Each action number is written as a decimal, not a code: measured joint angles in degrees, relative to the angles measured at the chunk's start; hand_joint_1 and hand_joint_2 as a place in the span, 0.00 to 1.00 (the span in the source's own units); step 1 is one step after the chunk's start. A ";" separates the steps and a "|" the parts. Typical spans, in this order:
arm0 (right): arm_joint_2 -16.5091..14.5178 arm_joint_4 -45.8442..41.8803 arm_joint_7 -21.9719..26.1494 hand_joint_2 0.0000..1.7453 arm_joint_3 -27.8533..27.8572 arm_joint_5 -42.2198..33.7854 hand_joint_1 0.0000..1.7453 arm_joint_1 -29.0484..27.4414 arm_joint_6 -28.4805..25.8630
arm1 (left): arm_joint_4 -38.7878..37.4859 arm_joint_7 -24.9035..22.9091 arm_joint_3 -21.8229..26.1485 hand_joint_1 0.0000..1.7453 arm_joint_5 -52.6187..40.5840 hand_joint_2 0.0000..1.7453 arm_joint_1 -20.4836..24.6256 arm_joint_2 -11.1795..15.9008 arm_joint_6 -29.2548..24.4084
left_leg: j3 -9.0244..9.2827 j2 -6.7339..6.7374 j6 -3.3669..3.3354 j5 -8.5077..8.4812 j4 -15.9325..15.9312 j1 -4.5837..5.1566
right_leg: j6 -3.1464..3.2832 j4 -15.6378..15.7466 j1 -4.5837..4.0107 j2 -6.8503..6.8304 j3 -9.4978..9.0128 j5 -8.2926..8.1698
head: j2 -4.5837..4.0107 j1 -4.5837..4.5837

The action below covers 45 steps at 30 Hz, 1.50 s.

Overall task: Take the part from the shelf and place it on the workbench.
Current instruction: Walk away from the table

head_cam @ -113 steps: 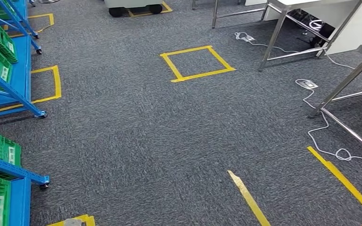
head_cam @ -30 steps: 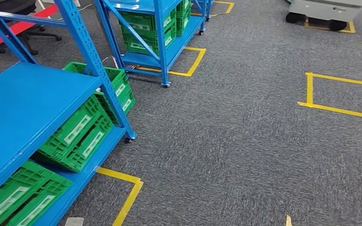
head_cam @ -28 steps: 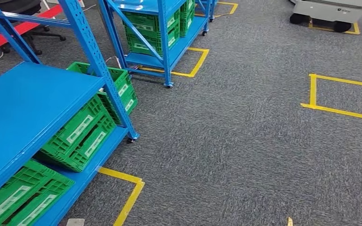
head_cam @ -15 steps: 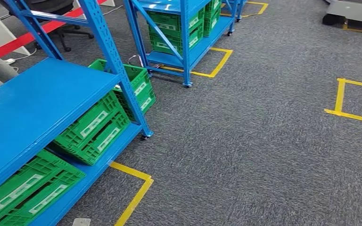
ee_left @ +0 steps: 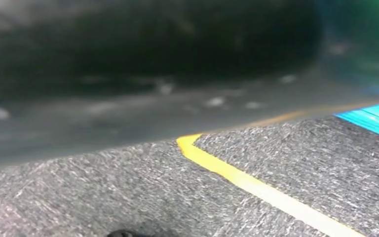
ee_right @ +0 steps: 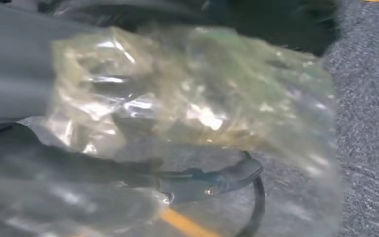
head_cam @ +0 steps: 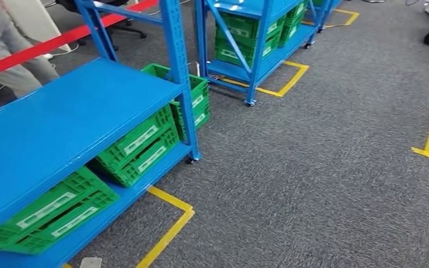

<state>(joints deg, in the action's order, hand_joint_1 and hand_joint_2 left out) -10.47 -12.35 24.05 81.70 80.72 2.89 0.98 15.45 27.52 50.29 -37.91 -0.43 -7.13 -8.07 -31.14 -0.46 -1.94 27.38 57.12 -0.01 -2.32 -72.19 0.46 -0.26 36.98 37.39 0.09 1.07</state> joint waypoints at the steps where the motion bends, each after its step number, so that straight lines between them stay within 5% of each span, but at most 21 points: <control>1: 0.02 -0.02 -0.01 0.00 0.00 0.00 0.00 -0.07 0.00 | 0.00 0.00 0.00 0.00 -0.02 0.00 -0.03 -0.02 0.00 | 0.05 -0.48 0.00 0.04 0.02 0.00 | -0.06 -1.77 0.03 0.08 1.18 -0.01 | 0.00 -0.01; 3: 0.04 -0.08 -0.01 0.00 0.00 0.00 0.00 -0.10 0.00 | -0.01 0.00 0.00 0.00 -0.03 0.00 -0.11 -0.09 0.01 | 0.34 -1.55 0.16 0.20 0.06 -0.05 | -0.07 1.87 0.17 0.31 0.13 -3.57 | 0.00 0.00; 5: 0.08 -0.12 -0.01 0.00 -0.01 0.01 0.00 -0.07 0.01 | -0.01 0.00 0.01 0.00 -0.05 0.00 -0.08 -0.13 0.03 | 0.61 -2.63 0.62 0.52 0.22 -0.07 | 0.03 9.93 0.42 1.80 -3.37 -7.54 | 0.00 -0.04; 6: 0.09 -0.13 -0.02 0.00 -0.01 0.01 0.00 -0.02 0.02 | -0.01 0.01 0.02 0.00 -0.07 0.00 -0.02 -0.13 0.04 | 0.56 -3.09 0.92 0.62 0.35 -0.03 | 0.20 12.63 0.52 2.57 -4.77 -8.29 | 0.01 -0.03; 11: 0.09 -0.13 -0.03 0.00 0.00 0.00 0.00 -0.04 0.04 | 0.00 0.02 0.27 0.00 -0.36 0.00 -0.13 -0.09 0.04 | -0.01 -4.38 1.98 0.48 0.36 -0.22 | 1.24 14.19 0.24 2.68 -5.87 -7.88 | 0.00 -0.04; 15: 0.09 -0.14 -0.03 0.00 0.00 -0.01 0.00 -0.01 0.04 | 0.00 0.03 0.31 0.00 -0.39 0.00 -0.15 -0.03 0.04 | -0.07 -3.96 2.23 0.81 0.68 -0.20 | 1.50 14.46 0.42 2.33 -6.03 -7.98 | 0.00 -0.01; 17: 0.09 -0.19 -0.02 0.00 0.00 -0.03 0.00 -0.09 0.06 | -0.01 0.05 0.35 0.00 -0.47 0.00 -0.09 0.01 0.03 | -4.17 -1.85 2.82 4.33 9.02 -0.27 | 2.23 14.74 0.44 0.42 -6.52 -7.69 | 0.00 0.28; 19: 0.09 -0.25 -0.01 0.00 0.00 -0.04 0.00 -0.16 0.09 | -0.01 0.07 0.38 0.00 -0.54 0.00 -0.13 0.00 0.01 | -6.88 0.04 2.97 4.88 13.96 -0.33 | 2.69 14.78 0.22 -1.71 -7.30 -7.01 | 0.00 0.55; 22: 0.09 -0.27 -0.01 0.00 0.00 -0.04 0.00 -0.12 0.09 | -0.02 0.08 0.39 0.00 -0.56 0.00 -0.10 0.09 0.00 | -2.28 2.66 1.89 -0.22 3.95 0.28 | 2.19 14.74 -0.12 -3.06 -8.13 -6.09 | 0.00 0.56; 24: 0.09 -0.28 0.01 0.00 0.00 -0.04 0.00 -0.09 0.12 | -0.02 0.09 0.40 0.00 -0.60 0.00 0.07 0.15 0.00 | -1.30 3.62 1.31 0.12 1.64 0.75 | 1.57 14.79 -0.35 -3.96 -8.22 -5.58 | 0.00 0.47; 27: 0.09 -0.32 0.03 0.00 0.00 -0.04 0.00 0.16 0.17 | -0.02 0.13 0.43 0.00 -0.64 0.00 -0.17 0.15 0.00 | -0.82 2.29 0.60 0.22 0.80 0.45 | 0.68 14.32 -0.29 -3.87 -8.73 -4.68 | 0.00 0.31; 30: 0.09 -0.37 0.07 0.00 0.00 -0.05 0.00 0.08 0.17 | -0.02 0.17 0.44 0.00 -0.67 0.00 -0.04 0.20 0.02 | -0.31 0.86 -0.06 0.31 0.43 0.06 | -0.04 5.87 0.02 -0.55 -4.25 -0.99 | 0.00 -0.14; 32: 0.09 -0.37 0.05 0.00 0.00 -0.06 0.00 -0.12 0.15 | -0.02 0.17 0.44 0.00 -0.67 0.00 0.03 0.20 0.04 | -0.01 -0.23 -0.22 0.66 0.45 0.06 | -0.31 -1.01 0.13 0.02 0.29 0.59 | 0.00 -0.25; 34: 0.09 -0.38 0.05 0.00 0.00 -0.06 0.00 -0.19 0.15 | -0.02 0.17 0.44 0.00 -0.67 0.00 -0.09 0.16 0.05 | 0.76 -1.35 -0.07 1.22 0.48 0.01 | -0.40 -0.29 0.18 0.15 1.36 -2.36 | 0.00 -0.27; 37: 0.09 -0.41 0.05 0.00 -0.01 -0.06 0.00 -0.12 0.15 | -0.02 0.18 0.45 0.00 -0.68 0.00 -0.08 0.13 0.08 | 1.95 -2.82 0.66 2.37 0.66 -0.01 | -0.26 9.82 0.41 1.97 -2.47 -8.62 | 0.00 -0.31; 39: 0.09 -0.41 0.03 0.00 -0.02 -0.04 0.00 -0.06 0.15 | -0.02 0.19 0.46 0.00 -0.69 0.00 0.04 0.16 0.09 | 1.82 -3.53 1.33 2.70 0.74 -0.03 | 0.44 12.60 0.39 3.01 -4.05 -8.48 | 0.00 -0.26; 41: 0.09 -0.42 0.01 0.00 -0.01 -0.05 0.00 -0.07 0.14 | -0.02 0.20 0.50 0.00 -0.69 0.00 -0.02 0.22 0.08 | 1.64 -4.04 1.91 2.79 0.65 -0.23 | 1.37 13.24 0.32 2.55 -4.58 -8.07 | 0.00 -0.19; 43: 0.10 -0.43 0.03 0.00 0.01 -0.08 0.00 -0.07 0.11 | -0.01 0.22 0.55 0.00 -0.69 0.00 -0.08 0.27 0.07 | 1.03 -2.95 2.50 3.77 2.16 -0.24 | 2.12 13.68 0.45 1.79 -5.12 -7.90 | 0.00 0.03; 45: 0.11 -0.44 0.05 0.00 0.01 -0.09 0.00 -0.13 0.12 | -0.02 0.24 0.57 0.00 -0.70 0.00 0.07 0.22 0.06 | -2.12 -1.06 2.99 6.41 8.21 -0.22 | 2.80 13.96 0.45 0.66 -5.84 -7.45 | 0.00 0.33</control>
<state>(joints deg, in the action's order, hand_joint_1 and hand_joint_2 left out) -10.36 -12.79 24.11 81.71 80.63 2.76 1.10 15.44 27.76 50.86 -38.62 -0.36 -6.91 -8.00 -33.26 -1.52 1.05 33.79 65.33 -0.24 0.48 -58.22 0.92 0.40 31.15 29.93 0.09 1.40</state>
